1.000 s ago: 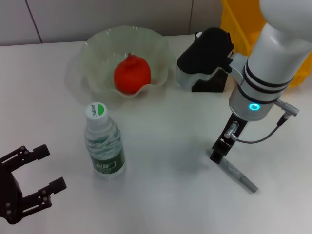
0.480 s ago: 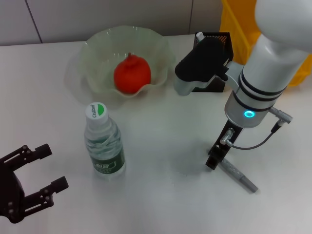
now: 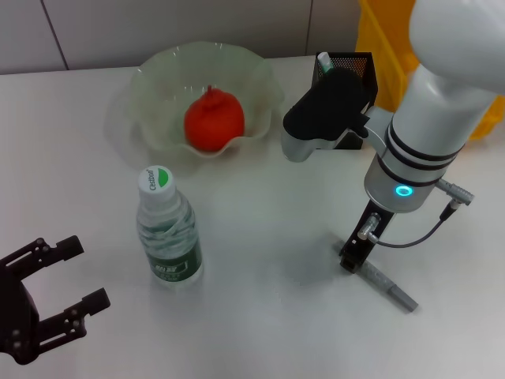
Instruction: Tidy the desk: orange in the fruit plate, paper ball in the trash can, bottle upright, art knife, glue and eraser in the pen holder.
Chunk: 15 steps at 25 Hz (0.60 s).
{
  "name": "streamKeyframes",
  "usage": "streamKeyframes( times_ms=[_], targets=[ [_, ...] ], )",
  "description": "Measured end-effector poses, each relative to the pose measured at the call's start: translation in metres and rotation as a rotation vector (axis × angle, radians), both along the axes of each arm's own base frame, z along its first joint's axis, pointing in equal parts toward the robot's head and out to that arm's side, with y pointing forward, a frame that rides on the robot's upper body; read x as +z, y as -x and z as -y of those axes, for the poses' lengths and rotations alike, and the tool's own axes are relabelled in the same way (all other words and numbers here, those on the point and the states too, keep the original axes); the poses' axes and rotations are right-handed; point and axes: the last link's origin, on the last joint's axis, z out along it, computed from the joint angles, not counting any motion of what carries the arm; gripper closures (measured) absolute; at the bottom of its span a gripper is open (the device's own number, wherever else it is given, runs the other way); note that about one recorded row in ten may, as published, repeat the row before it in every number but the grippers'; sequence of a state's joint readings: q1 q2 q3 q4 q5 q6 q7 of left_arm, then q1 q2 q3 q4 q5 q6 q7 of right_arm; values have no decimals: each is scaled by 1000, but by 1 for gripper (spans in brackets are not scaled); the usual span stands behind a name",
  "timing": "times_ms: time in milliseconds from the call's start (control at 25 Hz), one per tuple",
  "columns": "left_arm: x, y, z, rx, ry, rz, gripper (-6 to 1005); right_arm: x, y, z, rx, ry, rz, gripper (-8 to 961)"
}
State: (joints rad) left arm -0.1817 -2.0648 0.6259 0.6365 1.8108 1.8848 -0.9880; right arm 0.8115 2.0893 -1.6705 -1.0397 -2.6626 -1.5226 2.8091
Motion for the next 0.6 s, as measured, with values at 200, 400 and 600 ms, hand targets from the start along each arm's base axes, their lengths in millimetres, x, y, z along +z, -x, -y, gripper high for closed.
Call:
streamKeyframes(
  times_ms=[200, 400, 600],
  targets=[
    [0, 0, 1, -2, 2, 3, 229, -1, -2, 1, -16, 3, -14, 675],
    [1, 0, 2, 2, -2, 5, 229, -3, -1, 0, -7, -5, -30, 717],
    [1, 1, 2, 3, -4, 6, 229, -1, 2, -1, 2, -9, -36, 804]
  ],
)
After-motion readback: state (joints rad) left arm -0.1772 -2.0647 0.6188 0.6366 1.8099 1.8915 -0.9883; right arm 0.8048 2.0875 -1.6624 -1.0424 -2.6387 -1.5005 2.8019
